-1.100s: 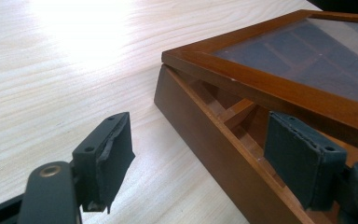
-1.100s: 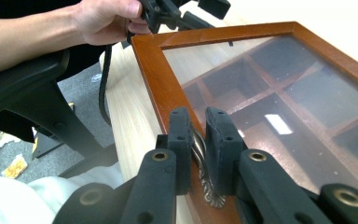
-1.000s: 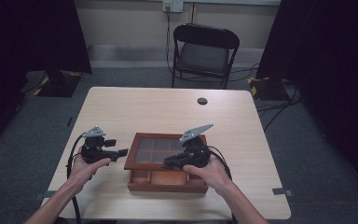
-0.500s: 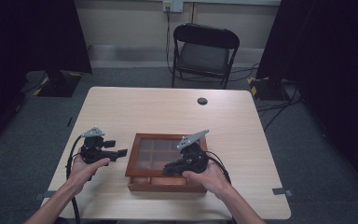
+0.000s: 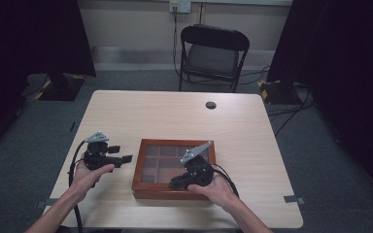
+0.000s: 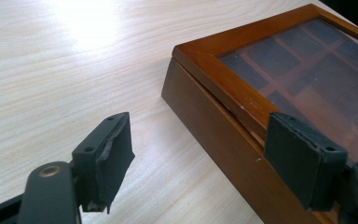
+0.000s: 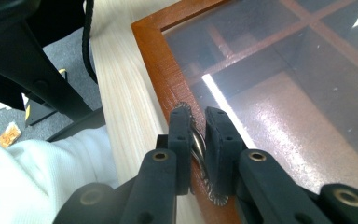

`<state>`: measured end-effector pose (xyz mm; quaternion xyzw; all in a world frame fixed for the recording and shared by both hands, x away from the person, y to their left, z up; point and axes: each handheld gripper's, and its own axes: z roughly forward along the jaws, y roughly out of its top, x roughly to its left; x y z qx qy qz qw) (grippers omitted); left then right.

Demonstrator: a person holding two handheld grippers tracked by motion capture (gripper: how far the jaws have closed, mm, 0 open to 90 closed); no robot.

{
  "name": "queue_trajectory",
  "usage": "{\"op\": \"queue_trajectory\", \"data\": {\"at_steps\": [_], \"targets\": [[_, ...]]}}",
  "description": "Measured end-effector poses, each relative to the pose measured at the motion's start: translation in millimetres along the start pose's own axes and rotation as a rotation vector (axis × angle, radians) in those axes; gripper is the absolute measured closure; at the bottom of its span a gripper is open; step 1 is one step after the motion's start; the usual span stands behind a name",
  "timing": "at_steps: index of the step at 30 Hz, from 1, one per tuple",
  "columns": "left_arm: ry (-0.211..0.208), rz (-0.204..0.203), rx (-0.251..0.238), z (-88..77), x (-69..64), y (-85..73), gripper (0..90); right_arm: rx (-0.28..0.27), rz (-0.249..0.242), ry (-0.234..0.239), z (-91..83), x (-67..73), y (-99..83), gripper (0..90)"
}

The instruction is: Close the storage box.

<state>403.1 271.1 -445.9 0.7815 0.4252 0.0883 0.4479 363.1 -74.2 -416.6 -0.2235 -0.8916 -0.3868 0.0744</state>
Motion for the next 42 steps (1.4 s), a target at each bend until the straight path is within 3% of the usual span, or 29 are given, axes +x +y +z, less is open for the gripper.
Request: {"op": "queue_trajectory", "data": {"at_steps": [10, 17, 24, 27, 31, 35, 42], "targets": [[0.006, 0.009, -0.001, -0.2, -0.1, 0.8, 22.5, 0.028, 0.022, 0.006, 11.1, -3.2, -7.0, 81.7], [-0.003, 0.017, 0.005, 1.7, -2.0, 1.1, 22.6, 0.012, 0.024, 0.011, 11.8, -3.4, -8.4, 81.1], [-0.009, 0.014, 0.006, 1.4, -1.5, 1.1, 22.6, -0.039, 0.049, 0.001, 5.8, -5.8, -3.3, 63.7], [-0.007, 0.008, 0.006, 1.0, -1.5, 0.9, 22.5, -0.089, 0.073, -0.026, -4.1, -9.2, -0.2, 59.5], [-0.006, 0.001, 0.006, -1.6, -1.5, 0.1, 22.5, -0.156, 0.118, -0.097, -21.9, -19.0, -1.0, 50.3], [0.007, 0.011, 0.005, -5.4, -1.0, -0.4, 22.5, -0.208, 0.183, -0.181, -42.9, -30.7, -10.1, 38.9], [0.021, -0.010, 0.004, -13.9, 4.3, -1.8, 22.5, -0.284, 0.275, -0.329, -77.7, -45.3, -31.8, 29.9]]}}
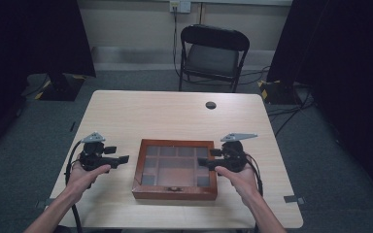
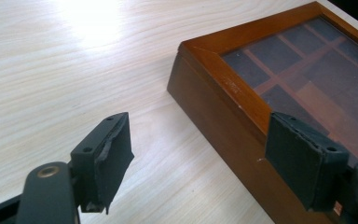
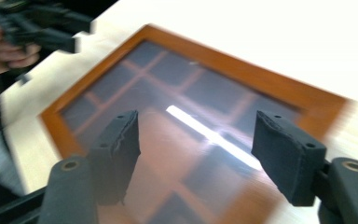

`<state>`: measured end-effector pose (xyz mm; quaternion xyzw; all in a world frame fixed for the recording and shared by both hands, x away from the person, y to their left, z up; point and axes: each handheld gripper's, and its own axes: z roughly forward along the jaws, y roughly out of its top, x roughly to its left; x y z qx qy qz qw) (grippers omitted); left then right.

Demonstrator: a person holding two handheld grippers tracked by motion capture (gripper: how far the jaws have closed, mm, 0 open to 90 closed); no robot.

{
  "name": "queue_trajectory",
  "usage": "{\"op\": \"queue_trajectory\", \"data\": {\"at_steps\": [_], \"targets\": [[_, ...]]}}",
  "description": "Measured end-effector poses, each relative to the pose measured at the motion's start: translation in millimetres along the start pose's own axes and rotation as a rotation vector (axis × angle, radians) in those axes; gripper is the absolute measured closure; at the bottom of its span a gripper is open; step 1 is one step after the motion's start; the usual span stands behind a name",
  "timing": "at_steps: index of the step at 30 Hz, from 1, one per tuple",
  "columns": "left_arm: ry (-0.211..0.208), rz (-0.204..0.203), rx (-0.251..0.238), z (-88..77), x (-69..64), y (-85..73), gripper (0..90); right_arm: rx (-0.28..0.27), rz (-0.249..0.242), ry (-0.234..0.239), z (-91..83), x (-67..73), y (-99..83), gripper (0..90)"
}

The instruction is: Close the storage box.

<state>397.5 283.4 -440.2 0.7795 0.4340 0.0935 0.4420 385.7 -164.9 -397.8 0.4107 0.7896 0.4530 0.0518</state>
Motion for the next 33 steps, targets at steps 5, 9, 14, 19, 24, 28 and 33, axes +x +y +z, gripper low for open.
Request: {"op": "queue_trajectory", "data": {"at_steps": [5, 9, 14, 19, 24, 28, 33], "targets": [[0.017, -0.013, -0.003, -5.8, 5.7, -3.0, 22.5, -0.023, 0.041, -0.082, -14.3, -15.1, -8.4, 23.3], [0.026, -0.022, 0.024, -7.6, 12.5, -8.0, 21.9, -0.014, 0.090, -0.151, -26.5, -34.5, -23.7, 14.6], [0.039, -0.010, 0.055, -4.8, 14.6, -10.8, 20.1, 0.010, 0.137, -0.214, -31.6, -54.2, -41.3, 14.6], [0.066, -0.027, 0.117, 4.4, 19.6, -16.0, 19.1, 0.049, 0.192, -0.269, -33.9, -70.8, -57.3, 14.6], [0.150, -0.004, 0.189, 11.1, 28.2, -21.3, 18.6, 0.127, 0.222, -0.356, -25.1, -83.7, -67.5, 14.7], [0.221, -0.025, 0.218, 17.5, 38.3, -30.4, 17.5, 0.176, 0.203, -0.418, -16.7, -91.0, -72.1, 14.7], [0.306, 0.031, 0.168, 24.5, 37.5, -37.5, 14.7, 0.221, 0.196, -0.492, -6.0, -92.5, -77.3, 13.9]]}}
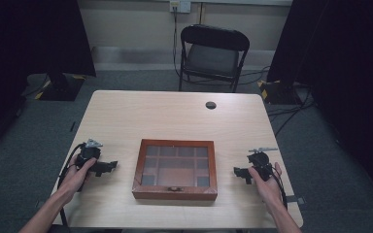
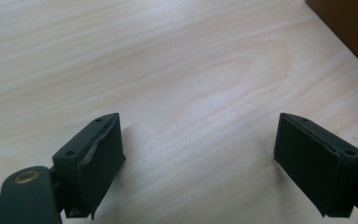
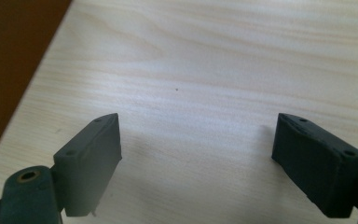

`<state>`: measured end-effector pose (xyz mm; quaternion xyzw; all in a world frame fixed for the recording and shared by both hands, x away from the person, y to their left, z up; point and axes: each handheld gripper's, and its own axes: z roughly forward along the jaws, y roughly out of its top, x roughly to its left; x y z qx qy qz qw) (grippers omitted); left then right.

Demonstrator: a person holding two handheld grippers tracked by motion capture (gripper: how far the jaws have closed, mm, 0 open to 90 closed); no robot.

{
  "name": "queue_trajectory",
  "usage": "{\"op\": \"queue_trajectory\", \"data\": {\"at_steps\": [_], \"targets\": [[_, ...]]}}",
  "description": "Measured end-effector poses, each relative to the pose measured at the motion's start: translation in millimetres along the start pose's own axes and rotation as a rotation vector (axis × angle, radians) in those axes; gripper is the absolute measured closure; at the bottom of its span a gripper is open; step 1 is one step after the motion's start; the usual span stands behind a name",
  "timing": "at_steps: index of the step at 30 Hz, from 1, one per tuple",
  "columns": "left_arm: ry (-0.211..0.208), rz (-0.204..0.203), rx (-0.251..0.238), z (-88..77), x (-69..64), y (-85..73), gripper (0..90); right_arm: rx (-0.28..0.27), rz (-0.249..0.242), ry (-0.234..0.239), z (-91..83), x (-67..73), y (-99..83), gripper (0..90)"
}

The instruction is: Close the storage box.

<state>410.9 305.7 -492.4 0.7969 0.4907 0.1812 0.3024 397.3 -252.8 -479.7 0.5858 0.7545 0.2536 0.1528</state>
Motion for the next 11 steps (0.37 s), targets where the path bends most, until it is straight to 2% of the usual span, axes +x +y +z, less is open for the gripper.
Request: {"op": "queue_trajectory", "data": {"at_steps": [2, 4, 5, 6, 7, 11], "targets": [[0.003, -0.013, -0.022, 1.8, -2.0, -2.4, 11.7, -0.030, -0.008, -0.042, 2.1, 3.4, -3.6, 13.1], [0.021, -0.007, -0.026, 2.5, -1.4, -3.6, 8.3, -0.081, -0.040, -0.070, 6.8, 6.2, -8.6, 5.3], [0.022, -0.014, -0.031, 3.5, -0.9, -4.3, 6.6, -0.094, -0.042, -0.065, 9.0, 8.2, -11.2, 0.0], [0.030, -0.014, -0.034, 4.2, 0.3, -5.4, 4.1, -0.102, -0.049, -0.065, 10.2, 9.7, -12.8, 0.0], [0.028, -0.031, -0.062, 6.2, 0.6, -7.6, 0.7, -0.111, -0.040, -0.071, 10.5, 10.4, -13.7, 0.0], [0.024, -0.030, -0.079, 6.4, 0.5, -9.6, 0.0, -0.190, -0.034, -0.072, 14.0, 9.7, -18.9, 0.0]]}}
